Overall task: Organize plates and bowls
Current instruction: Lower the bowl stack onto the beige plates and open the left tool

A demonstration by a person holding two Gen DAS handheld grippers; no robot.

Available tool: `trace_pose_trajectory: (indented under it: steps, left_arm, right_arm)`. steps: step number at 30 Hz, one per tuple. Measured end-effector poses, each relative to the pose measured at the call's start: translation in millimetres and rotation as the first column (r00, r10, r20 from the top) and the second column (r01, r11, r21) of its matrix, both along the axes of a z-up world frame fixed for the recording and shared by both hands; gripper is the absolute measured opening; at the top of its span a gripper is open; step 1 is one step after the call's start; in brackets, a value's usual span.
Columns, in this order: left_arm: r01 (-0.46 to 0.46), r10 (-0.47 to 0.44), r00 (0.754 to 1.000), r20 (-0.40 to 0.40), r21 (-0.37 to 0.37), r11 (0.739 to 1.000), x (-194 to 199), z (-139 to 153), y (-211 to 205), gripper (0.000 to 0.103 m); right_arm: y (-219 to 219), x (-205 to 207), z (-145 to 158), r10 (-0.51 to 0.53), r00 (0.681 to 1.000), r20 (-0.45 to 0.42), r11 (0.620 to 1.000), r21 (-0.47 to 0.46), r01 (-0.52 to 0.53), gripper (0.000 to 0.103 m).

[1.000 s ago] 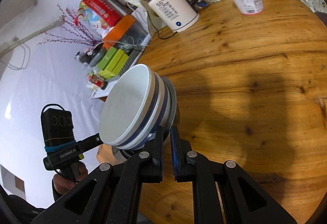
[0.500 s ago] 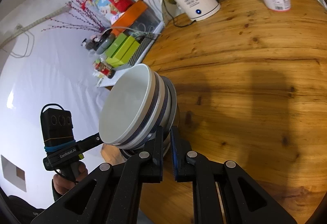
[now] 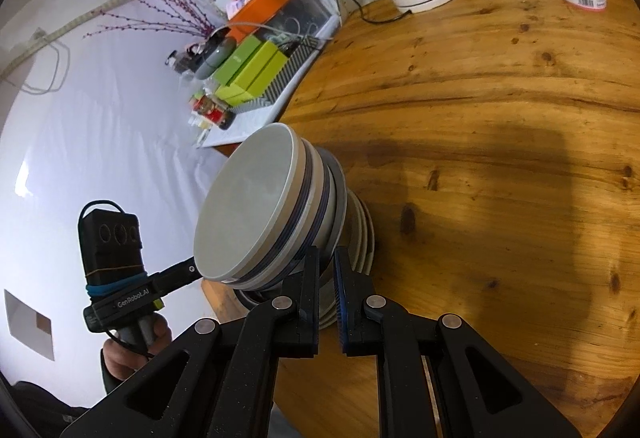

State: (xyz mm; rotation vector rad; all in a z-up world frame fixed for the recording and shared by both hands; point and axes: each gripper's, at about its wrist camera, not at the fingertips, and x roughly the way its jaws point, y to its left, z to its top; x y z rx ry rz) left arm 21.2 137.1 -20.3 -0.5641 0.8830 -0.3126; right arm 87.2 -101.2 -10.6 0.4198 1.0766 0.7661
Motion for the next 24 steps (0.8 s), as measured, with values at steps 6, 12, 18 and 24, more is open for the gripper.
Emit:
trace_pose_trajectory:
  steps: [6,12,18,24]
  left_arm:
    - [-0.019,0.019,1.0,-0.014,0.001,1.0,-3.5,-4.4,6.6,0.011]
    - [-0.035,0.035,0.999,-0.023,0.001,0.999,-7.2,-7.0,10.9,0.011]
    - [-0.047,0.047,0.999,-0.021,0.003,0.999,-11.9,-7.1,14.5,0.011]
    - [-0.053,0.053,0.998,-0.022,-0.002,0.999,-12.7,-8.4,15.6,0.01]
  right_arm:
    - [8.8,1.1,-3.8,0.019,1.0,-0.012,1.0,-0.008,-0.019,0.009]
    - [15.9,1.4,-6.8,0.033,0.999,-0.019,0.999,-0.013,-0.033,0.009]
    - [23.6,4.0,-9.6,0.042,0.999,-0.025,0.999,-0.018,-0.042,0.009]
    - [26.8,4.5,-10.5,0.046,0.999,-0.019,0.998,-0.029,-0.047,0.009]
